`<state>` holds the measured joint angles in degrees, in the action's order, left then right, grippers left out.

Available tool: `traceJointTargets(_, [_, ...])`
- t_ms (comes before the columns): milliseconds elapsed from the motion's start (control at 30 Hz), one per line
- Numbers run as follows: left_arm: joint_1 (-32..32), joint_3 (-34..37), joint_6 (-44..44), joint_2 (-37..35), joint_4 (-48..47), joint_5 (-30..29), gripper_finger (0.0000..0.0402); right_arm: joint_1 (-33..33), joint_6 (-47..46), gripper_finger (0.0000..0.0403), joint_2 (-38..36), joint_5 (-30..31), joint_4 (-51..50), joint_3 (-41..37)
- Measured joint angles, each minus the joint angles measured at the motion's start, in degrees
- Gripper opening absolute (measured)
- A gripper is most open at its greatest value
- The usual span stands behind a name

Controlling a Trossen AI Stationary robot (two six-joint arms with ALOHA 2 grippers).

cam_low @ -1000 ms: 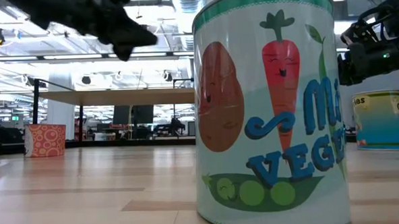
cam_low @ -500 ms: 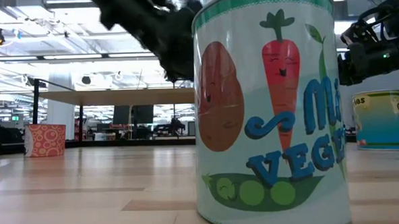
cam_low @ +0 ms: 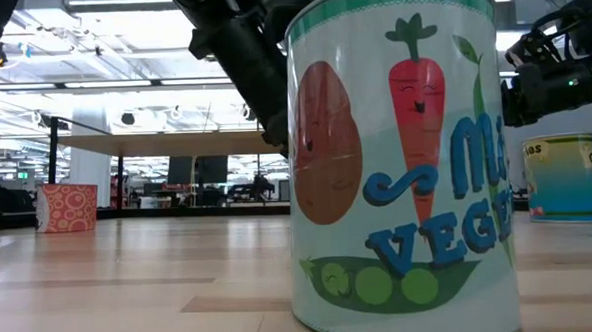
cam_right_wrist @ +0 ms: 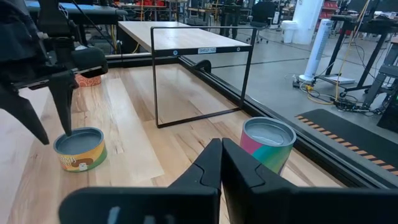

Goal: Pick and place cans onto a shelf
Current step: Put the canned mushrooms on the shelf

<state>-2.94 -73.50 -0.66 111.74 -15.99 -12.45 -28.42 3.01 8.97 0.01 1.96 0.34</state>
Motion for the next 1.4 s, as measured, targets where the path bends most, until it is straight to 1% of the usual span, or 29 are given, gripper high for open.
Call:
traceJointTargets(233, [-0.04,0.88,0.54,-0.02,-0.9,-0.03,0.011,0.01,-0.02,0.0028,0.01,0.0,0.0,0.0])
traceJointTargets(433, [-0.02,1.29,2.4,-0.02,-0.74,-1.38,0.011,0.01,-0.02,0.0028,0.0,0.0,0.0,-0.01])
traceJointTargets(600, [0.22,1.38,5.91,1.37,0.87,-0.26,0.011,0.01,-0.02,0.0028,0.0,0.0,0.0,0.0])
traceJointTargets(633, [0.22,1.14,6.49,2.17,2.43,-0.2,0.011,0.0,-0.02,0.0027,0.0,0.0,-0.01,-0.01])
traceJointTargets(833, [0.33,1.13,8.3,3.77,4.71,0.52,0.0108,0.02,-0.02,0.0029,0.34,0.0,0.02,-0.02])
traceJointTargets(933, [0.52,1.12,8.42,3.65,4.37,1.14,0.0091,0.02,-0.02,0.0029,0.8,0.09,-0.09,-0.01])
traceJointTargets(1000, [0.57,1.12,8.54,3.54,4.3,1.21,0.007,0.02,0.0,0.0028,0.85,0.04,-0.04,-0.02])
traceJointTargets(1100, [0.61,0.95,9.39,3.32,3.78,2.32,0.0026,0.0,-0.02,0.0027,1.16,0.07,-0.11,-0.02])
traceJointTargets(1167, [0.57,-0.39,9.04,3.32,1.57,3.71,0.0008,0.01,-0.02,0.0027,1.08,0.05,-0.09,-0.02])
traceJointTargets(1300, [-0.34,-5.33,9.54,2.87,-6.56,4.1,0.0003,0.02,-0.02,0.0029,1.1,0.07,-0.11,-0.02])
traceJointTargets(1400, [-1.49,-10.29,9.88,0.73,-14.05,2.58,0.0002,0.02,-0.02,0.0029,1.14,0.07,-0.08,-0.02])
